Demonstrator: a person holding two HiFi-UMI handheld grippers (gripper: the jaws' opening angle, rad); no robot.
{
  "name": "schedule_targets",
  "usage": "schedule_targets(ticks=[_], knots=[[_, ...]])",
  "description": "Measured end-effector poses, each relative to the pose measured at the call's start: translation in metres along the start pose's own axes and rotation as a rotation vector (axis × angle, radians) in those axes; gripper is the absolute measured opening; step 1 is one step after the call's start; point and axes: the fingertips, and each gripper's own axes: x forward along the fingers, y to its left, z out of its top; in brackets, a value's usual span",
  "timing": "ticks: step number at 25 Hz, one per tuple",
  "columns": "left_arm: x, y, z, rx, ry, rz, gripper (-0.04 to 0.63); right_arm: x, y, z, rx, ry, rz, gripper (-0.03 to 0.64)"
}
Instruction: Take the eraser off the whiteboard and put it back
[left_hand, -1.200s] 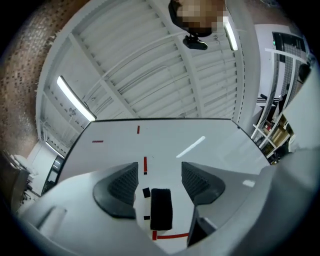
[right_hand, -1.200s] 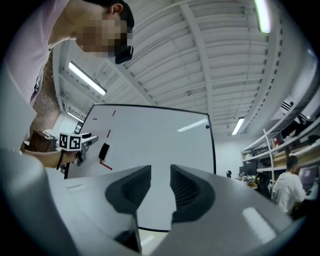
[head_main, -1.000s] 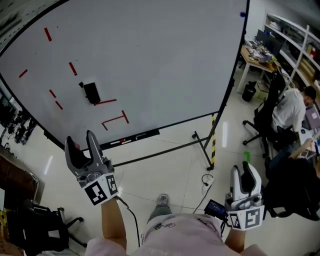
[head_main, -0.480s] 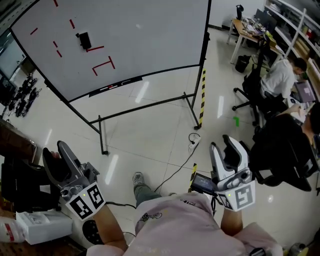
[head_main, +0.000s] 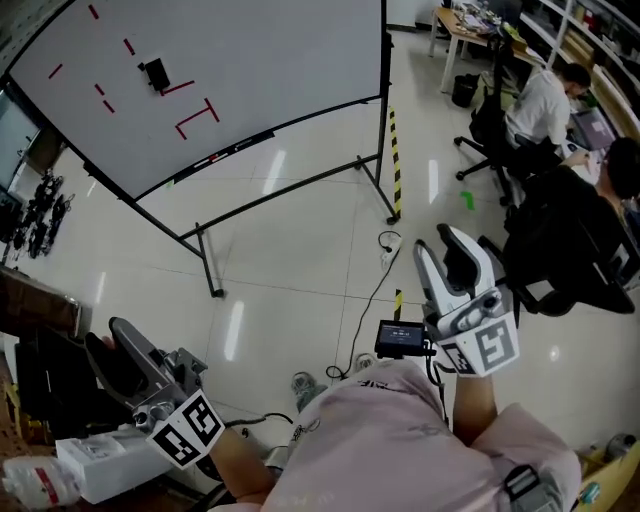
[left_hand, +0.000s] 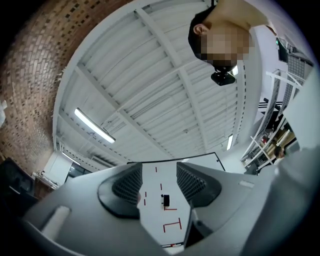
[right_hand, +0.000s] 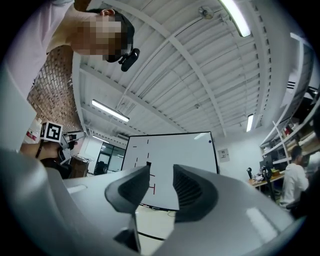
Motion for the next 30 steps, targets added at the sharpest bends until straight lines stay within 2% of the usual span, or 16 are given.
schedule_targets(ticks=[4, 10, 16, 30], knots=[[-0.017, 0.018, -0.004, -0.009, 0.028, -0.036, 0.213, 0.007, 0.034, 0.003, -0.043, 0.012, 0.011, 0.140], [-0.030, 0.035, -0.007, -0.062, 0.054, -0.060, 0.213, 0.010, 0.066, 0.006, -0.050, 0.030, 0.017, 0.140], [-0.030, 0.048, -0.009, -0.077, 0.057, -0.047, 0.213, 0.014, 0.076, 0.005, -0.065, 0.032, 0.016, 0.140], [-0.029, 0.044, -0.021, -0.085, 0.077, -0.071, 0.213, 0.024, 0.084, -0.009, -0.069, 0.058, 0.024, 0.138]])
